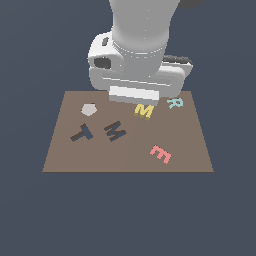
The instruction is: Insert a designated object into the corresponding slot on a board.
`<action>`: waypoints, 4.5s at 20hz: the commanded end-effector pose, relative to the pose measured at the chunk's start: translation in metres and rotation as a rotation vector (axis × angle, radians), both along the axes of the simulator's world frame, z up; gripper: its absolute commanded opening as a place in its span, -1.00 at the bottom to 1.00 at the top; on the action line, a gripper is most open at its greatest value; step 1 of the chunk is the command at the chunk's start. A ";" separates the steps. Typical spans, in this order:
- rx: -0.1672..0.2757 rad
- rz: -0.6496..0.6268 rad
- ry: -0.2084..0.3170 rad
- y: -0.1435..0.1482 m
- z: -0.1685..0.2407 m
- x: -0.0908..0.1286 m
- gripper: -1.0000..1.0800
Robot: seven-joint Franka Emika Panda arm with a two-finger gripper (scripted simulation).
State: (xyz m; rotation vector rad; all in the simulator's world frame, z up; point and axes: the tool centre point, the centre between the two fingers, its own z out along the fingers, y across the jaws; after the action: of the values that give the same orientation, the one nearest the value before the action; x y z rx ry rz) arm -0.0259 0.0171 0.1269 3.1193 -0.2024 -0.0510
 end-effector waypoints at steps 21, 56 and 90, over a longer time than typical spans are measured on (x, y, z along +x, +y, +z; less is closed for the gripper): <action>0.008 -0.279 -0.036 0.040 -0.078 -0.030 0.92; 0.008 -0.327 -0.036 0.035 -0.095 -0.021 -1.00; -0.002 -0.929 -0.036 -0.059 -0.089 0.046 -1.00</action>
State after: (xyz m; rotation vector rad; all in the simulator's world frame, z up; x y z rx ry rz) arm 0.0206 -0.0416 0.0397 2.7127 -1.5875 -0.0011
